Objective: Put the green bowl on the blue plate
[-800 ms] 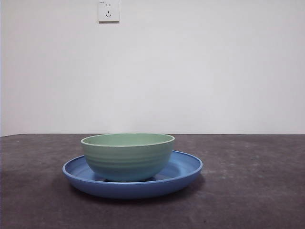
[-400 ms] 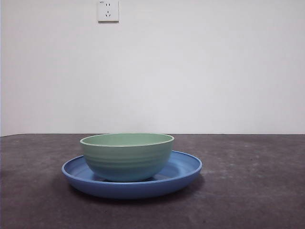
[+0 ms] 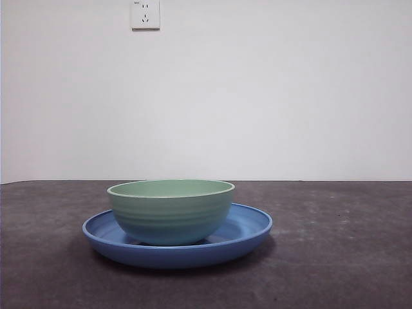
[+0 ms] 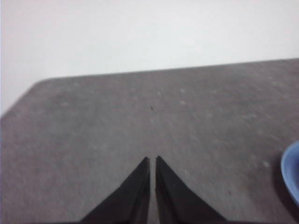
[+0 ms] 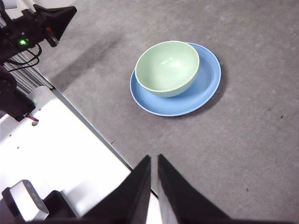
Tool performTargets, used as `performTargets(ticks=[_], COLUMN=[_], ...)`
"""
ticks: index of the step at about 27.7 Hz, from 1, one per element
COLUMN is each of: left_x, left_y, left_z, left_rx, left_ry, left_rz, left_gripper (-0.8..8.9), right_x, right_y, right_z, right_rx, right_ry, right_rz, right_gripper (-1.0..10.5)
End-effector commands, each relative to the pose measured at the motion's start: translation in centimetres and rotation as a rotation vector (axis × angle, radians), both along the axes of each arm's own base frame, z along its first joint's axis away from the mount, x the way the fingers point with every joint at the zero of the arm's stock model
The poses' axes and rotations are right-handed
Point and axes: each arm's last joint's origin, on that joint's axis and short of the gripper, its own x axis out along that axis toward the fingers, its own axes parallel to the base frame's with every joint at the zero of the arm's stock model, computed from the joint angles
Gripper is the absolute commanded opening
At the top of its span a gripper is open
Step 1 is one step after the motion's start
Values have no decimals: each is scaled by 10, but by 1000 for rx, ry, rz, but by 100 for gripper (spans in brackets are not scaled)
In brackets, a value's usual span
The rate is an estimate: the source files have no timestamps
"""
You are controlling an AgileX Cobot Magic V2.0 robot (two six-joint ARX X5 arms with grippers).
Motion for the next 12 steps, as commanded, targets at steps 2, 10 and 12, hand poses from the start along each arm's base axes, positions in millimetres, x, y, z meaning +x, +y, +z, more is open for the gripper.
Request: performTargets(ticks=[2,10,12], left_x=[1,0,0], left_y=[1,3,3], left_z=[-9,-11,-14], left_rx=[18,27,29], left_ry=[34,58,87], left_rz=[50,141,137], left_gripper=[21,21,21], right_x=[-1,-1,-1], right_y=[0,0,0], right_z=[5,5,5], right_rx=[9,9,8], right_ry=[-22,-22,-22], right_rz=[10,10,10], right_gripper=[22,22,22])
